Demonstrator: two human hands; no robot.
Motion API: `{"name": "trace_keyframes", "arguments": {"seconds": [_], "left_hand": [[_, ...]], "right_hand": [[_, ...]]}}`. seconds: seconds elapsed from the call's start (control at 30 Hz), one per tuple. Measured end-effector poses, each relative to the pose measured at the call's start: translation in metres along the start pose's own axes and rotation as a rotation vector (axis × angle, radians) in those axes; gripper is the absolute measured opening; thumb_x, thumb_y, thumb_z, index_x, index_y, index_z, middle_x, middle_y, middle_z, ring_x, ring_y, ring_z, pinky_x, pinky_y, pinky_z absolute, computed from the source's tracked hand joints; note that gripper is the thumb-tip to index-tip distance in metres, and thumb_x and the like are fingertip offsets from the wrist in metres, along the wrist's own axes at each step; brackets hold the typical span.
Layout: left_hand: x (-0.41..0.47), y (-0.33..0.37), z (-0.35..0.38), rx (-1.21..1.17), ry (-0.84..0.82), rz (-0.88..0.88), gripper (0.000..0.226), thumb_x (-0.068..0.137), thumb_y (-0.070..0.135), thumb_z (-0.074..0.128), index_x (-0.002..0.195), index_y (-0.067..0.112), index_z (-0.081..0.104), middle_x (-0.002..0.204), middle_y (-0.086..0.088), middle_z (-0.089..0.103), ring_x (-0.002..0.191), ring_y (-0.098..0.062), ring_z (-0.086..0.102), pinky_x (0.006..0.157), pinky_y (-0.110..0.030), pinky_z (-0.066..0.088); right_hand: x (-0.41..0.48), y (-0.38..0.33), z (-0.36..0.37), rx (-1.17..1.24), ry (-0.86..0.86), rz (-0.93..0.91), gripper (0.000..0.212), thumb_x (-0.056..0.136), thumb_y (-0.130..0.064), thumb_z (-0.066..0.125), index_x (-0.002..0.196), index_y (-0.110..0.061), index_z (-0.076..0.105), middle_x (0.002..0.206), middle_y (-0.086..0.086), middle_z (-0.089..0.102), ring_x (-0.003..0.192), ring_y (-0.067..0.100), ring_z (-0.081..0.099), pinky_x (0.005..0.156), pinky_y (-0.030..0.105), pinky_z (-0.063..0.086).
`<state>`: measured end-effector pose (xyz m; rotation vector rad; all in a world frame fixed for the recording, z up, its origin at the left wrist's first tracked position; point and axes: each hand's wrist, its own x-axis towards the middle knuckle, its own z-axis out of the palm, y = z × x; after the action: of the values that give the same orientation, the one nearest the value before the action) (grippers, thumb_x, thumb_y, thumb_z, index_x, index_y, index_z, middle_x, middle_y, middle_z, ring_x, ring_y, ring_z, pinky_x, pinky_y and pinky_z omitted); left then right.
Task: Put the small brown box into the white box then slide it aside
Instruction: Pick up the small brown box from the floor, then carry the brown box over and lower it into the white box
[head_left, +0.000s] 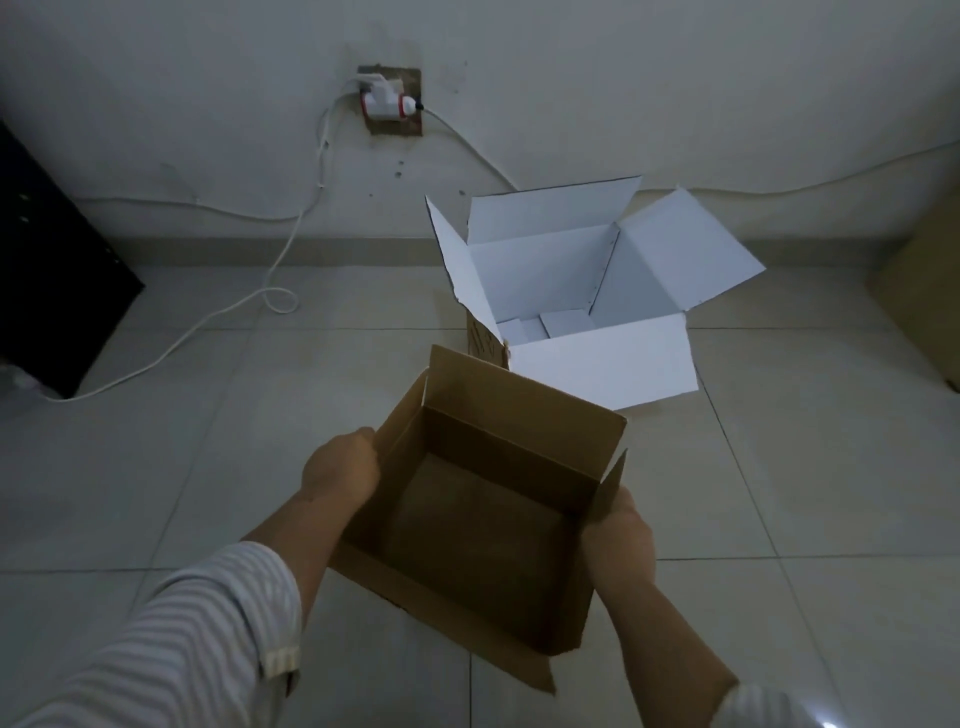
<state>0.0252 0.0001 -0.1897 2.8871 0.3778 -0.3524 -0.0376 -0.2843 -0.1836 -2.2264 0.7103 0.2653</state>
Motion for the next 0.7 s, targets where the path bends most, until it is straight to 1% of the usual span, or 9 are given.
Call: {"name": "trace_keyframes", "arguments": {"seconds": [0.13, 0.27, 0.37, 0.43, 0.53, 0.6, 0.7], "left_hand": [[-0.034, 0.019, -0.066, -0.021, -0.027, -0.027, 0.018, 0.096, 0.012, 0.046, 0.111, 0.009, 0.056, 0.096, -0.012, 0.066, 0.074, -0.021, 0.055, 0.064, -0.030, 0.043], [-0.068, 0.035, -0.133, -0.050, -0.006, -0.024, 0.014, 0.096, 0.012, 0.047, 0.106, 0.008, 0.056, 0.081, -0.005, 0.056, 0.071, -0.019, 0.054, 0.060, -0.027, 0.039], [-0.091, 0.048, -0.189, -0.087, 0.033, -0.026, 0.014, 0.096, 0.013, 0.046, 0.104, 0.008, 0.056, 0.076, -0.003, 0.053, 0.069, -0.018, 0.054, 0.059, -0.027, 0.037], [-0.105, 0.057, -0.225, -0.108, 0.053, -0.025, 0.014, 0.097, 0.013, 0.044, 0.103, 0.007, 0.056, 0.076, -0.004, 0.053, 0.068, -0.019, 0.054, 0.058, -0.028, 0.037], [-0.119, 0.071, -0.277, -0.150, 0.095, -0.024, 0.015, 0.097, 0.015, 0.043, 0.103, 0.008, 0.056, 0.077, -0.004, 0.054, 0.069, -0.020, 0.054, 0.057, -0.027, 0.036], [-0.124, 0.081, -0.307, -0.177, 0.126, -0.014, 0.016, 0.097, 0.015, 0.043, 0.102, 0.008, 0.056, 0.079, -0.006, 0.054, 0.071, -0.021, 0.054, 0.058, -0.029, 0.037], [-0.123, 0.098, -0.341, -0.216, 0.181, 0.013, 0.016, 0.096, 0.016, 0.044, 0.103, 0.008, 0.056, 0.081, -0.006, 0.055, 0.074, -0.023, 0.054, 0.061, -0.032, 0.039]], "right_hand": [[-0.016, -0.043, -0.061, -0.071, -0.002, -0.050, 0.025, 0.085, 0.002, 0.043, 0.106, -0.011, 0.049, 0.074, 0.004, 0.055, 0.063, 0.019, 0.053, 0.057, 0.031, 0.043], [-0.036, -0.088, -0.121, -0.110, 0.004, -0.107, 0.023, 0.088, 0.000, 0.043, 0.106, -0.012, 0.050, 0.067, -0.001, 0.051, 0.056, 0.011, 0.048, 0.046, 0.022, 0.034], [-0.056, -0.127, -0.169, -0.114, 0.021, -0.151, 0.028, 0.086, 0.001, 0.042, 0.109, -0.013, 0.050, 0.065, -0.002, 0.051, 0.056, 0.011, 0.048, 0.047, 0.024, 0.035], [-0.069, -0.153, -0.202, -0.119, 0.027, -0.180, 0.029, 0.086, 0.001, 0.042, 0.110, -0.013, 0.050, 0.067, 0.001, 0.053, 0.057, 0.014, 0.050, 0.049, 0.025, 0.038], [-0.085, -0.188, -0.251, -0.121, 0.050, -0.232, 0.031, 0.086, 0.000, 0.041, 0.111, -0.015, 0.052, 0.079, 0.011, 0.063, 0.064, 0.022, 0.057, 0.055, 0.028, 0.043], [-0.091, -0.209, -0.280, -0.115, 0.075, -0.263, 0.035, 0.085, 0.000, 0.041, 0.112, -0.017, 0.054, 0.084, 0.011, 0.064, 0.067, 0.023, 0.056, 0.053, 0.027, 0.041], [-0.089, -0.233, -0.314, -0.116, 0.114, -0.313, 0.035, 0.085, 0.000, 0.041, 0.113, -0.017, 0.054, 0.083, 0.007, 0.059, 0.068, 0.021, 0.052, 0.049, 0.022, 0.034]]}}
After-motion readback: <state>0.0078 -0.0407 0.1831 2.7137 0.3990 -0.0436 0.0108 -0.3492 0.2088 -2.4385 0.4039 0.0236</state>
